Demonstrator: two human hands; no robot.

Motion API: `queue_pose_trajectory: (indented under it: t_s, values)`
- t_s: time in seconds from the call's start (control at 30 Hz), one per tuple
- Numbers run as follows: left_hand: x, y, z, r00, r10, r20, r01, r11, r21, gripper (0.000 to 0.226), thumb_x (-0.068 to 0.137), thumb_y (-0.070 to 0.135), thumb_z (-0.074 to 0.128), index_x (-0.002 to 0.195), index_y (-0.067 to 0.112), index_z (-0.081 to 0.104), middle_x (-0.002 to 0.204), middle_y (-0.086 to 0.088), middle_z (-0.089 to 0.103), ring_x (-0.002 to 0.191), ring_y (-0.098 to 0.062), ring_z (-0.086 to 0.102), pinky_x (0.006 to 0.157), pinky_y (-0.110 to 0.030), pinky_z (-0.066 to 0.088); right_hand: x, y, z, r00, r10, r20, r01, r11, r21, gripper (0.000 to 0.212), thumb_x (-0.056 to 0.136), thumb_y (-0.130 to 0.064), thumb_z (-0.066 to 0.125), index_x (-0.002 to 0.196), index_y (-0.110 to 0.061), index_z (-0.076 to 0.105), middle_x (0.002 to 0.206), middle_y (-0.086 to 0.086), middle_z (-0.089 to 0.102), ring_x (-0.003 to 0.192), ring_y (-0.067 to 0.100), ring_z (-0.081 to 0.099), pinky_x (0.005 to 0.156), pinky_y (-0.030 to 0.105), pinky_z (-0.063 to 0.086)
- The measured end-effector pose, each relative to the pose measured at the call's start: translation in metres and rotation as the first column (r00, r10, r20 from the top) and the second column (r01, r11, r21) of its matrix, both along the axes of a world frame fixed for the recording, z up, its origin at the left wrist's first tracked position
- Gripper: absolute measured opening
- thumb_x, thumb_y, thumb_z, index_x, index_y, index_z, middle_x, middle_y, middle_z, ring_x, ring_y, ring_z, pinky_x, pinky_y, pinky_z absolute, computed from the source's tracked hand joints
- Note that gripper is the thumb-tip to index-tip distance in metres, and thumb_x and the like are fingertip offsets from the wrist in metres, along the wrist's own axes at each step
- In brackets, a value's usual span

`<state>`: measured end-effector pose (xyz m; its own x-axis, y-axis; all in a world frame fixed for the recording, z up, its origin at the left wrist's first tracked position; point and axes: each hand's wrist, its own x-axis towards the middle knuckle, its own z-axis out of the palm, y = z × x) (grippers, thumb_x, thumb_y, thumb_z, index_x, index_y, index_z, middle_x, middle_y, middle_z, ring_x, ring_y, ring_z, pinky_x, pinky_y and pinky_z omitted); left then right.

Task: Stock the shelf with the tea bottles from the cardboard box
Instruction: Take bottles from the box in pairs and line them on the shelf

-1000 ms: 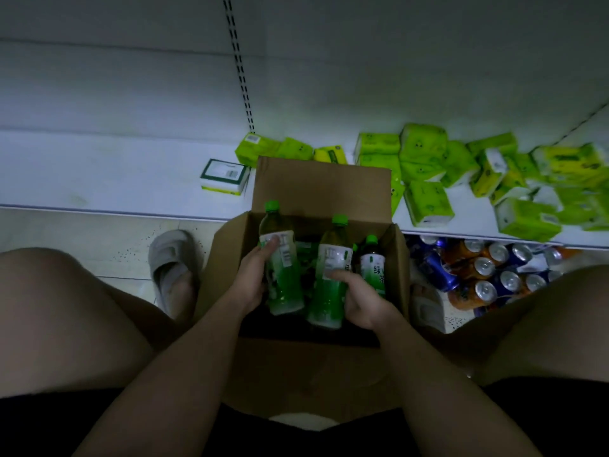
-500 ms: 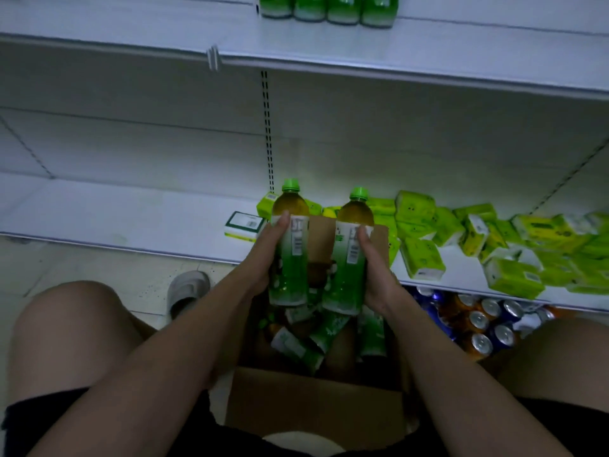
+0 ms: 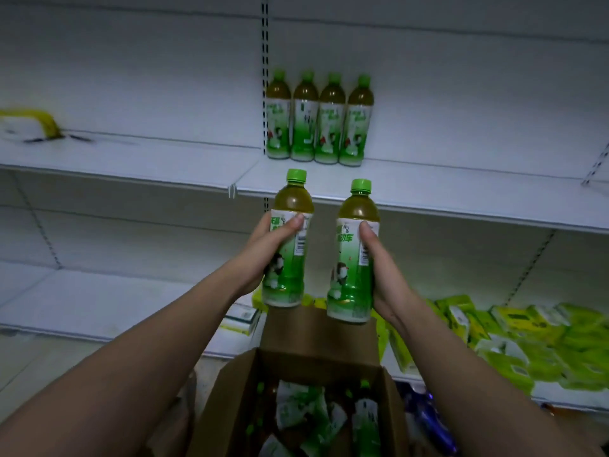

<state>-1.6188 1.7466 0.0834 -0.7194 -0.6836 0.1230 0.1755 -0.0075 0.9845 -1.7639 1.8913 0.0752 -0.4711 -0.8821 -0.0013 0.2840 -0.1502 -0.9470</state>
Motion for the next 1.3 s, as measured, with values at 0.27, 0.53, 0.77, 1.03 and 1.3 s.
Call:
queue_pose_trajectory:
  t_s: [0.27,0.53,0.77,1.03,1.3]
  values:
    - [-0.017,-0.007,0.085,0.998,0.003,-0.064,-0.008,0.998,-0.068,0.100,0.056,0.063,0.081,0.141,0.028,0.040,0.135,-0.007,0.059,0.120,-0.028,0.059,0.103,-0.054,0.044,-0.008,-0.006,0.073,0.984,-0.102,-0.149,0.100,0.995,-0.023,0.076,0.048,-0.063,0.082,0.108,-0.018,0.069,0.090,0.013,0.075,0.076,0.027,0.072,0.068,0.041,0.058]
    - [-0.047,-0.008,0.133,0.989,0.044,-0.139,-0.063,0.989,-0.137,0.084,0.052,0.053,0.085,0.124,0.026,0.052,0.118,-0.002,0.069,0.108,-0.023,0.066,0.098,-0.053,0.049,-0.033,-0.009,0.116,0.902,-0.263,-0.343,0.233,0.964,-0.126,0.068,0.051,-0.064,0.080,0.108,-0.032,0.064,0.098,-0.003,0.076,0.091,0.017,0.073,0.081,0.043,0.059]
    - [-0.084,-0.020,0.149,0.984,0.125,-0.128,-0.145,0.976,-0.164,0.074,0.053,0.052,0.084,0.118,0.026,0.059,0.116,0.001,0.069,0.107,-0.022,0.065,0.097,-0.051,0.049,-0.077,-0.015,0.138,0.827,-0.323,-0.461,0.267,0.946,-0.184,0.041,0.067,-0.047,0.079,0.104,-0.034,0.067,0.095,-0.017,0.074,0.091,0.005,0.070,0.071,0.024,0.053]
    - [-0.135,-0.031,0.144,0.989,0.100,-0.112,-0.117,0.981,-0.157,0.050,0.075,0.030,0.079,0.120,0.028,0.059,0.114,0.008,0.066,0.101,-0.011,0.060,0.088,-0.039,0.045,-0.132,-0.036,0.138,0.807,-0.429,-0.405,0.369,0.903,-0.220,0.021,0.082,-0.033,0.073,0.101,-0.033,0.066,0.098,-0.013,0.073,0.095,0.009,0.067,0.071,0.024,0.051]
    - [-0.196,-0.044,0.140,0.990,0.109,-0.090,-0.123,0.977,-0.173,0.047,0.074,0.032,0.080,0.116,0.031,0.059,0.112,0.006,0.069,0.104,-0.015,0.062,0.092,-0.041,0.046,-0.171,-0.058,0.133,0.798,-0.409,-0.443,0.357,0.912,-0.201,0.018,0.086,-0.037,0.068,0.103,-0.036,0.063,0.099,-0.014,0.071,0.095,0.006,0.065,0.070,0.022,0.048]
